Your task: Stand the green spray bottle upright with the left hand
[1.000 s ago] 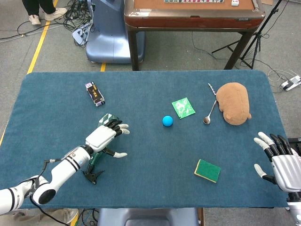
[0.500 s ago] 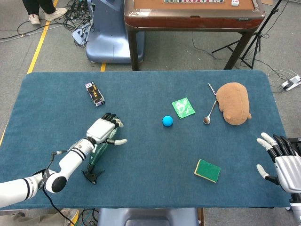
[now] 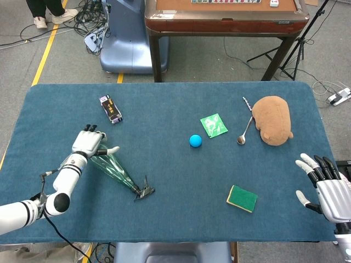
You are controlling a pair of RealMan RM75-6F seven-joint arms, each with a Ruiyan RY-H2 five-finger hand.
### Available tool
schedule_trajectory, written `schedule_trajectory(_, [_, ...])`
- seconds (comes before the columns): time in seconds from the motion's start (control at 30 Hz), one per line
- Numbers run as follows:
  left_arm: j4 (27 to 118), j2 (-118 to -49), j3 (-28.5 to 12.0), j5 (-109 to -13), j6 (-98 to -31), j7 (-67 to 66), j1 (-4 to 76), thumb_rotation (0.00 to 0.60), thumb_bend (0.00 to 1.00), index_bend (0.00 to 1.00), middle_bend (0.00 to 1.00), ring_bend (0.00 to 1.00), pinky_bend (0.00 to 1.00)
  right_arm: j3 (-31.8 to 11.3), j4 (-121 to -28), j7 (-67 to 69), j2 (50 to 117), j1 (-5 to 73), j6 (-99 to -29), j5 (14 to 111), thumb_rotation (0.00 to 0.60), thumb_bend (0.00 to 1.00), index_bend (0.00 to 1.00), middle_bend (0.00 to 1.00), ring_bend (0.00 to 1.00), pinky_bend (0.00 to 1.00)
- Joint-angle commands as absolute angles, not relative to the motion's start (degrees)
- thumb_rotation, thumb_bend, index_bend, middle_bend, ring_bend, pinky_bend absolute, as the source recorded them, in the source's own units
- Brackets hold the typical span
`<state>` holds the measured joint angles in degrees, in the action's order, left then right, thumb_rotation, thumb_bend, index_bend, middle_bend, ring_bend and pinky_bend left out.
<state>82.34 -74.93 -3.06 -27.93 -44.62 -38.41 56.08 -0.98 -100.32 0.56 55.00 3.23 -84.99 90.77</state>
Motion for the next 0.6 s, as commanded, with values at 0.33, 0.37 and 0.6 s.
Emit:
schedule_trajectory(0.33, [89.5,-68.6,-2.1,-52.1,-53.2,-22.9,47.0,0.11,0.04,0.28,0.27,0.01,0.0,-1.0,-100.5,0.2,55.1,3.5,-84.7,90.8,0.6,0.3,0.19,0.12,0.0,0.0])
schedule_trajectory(0.37, [90.1,-68.1,-1.4,-55.9,-54.5,-22.1,46.0,0.184,0.04,0.27,0.26,0.01,0.0,-1.1,-100.4,0.2,55.2,3.5,-84.7,90.8,0.6,0.3,0.19,0.12,0.0,0.0])
schedule_trajectory(0.6, [92.6,-67.2,3.0,-71.7,-58.3,-21.0,42.9,0.531,0.04,0.24,0.22,0.01,0.0,-1.0,-100.2,0.3,55.2,3.6,-84.4,90.6,0.6,0.3,0.19,0.12,0.0,0.0])
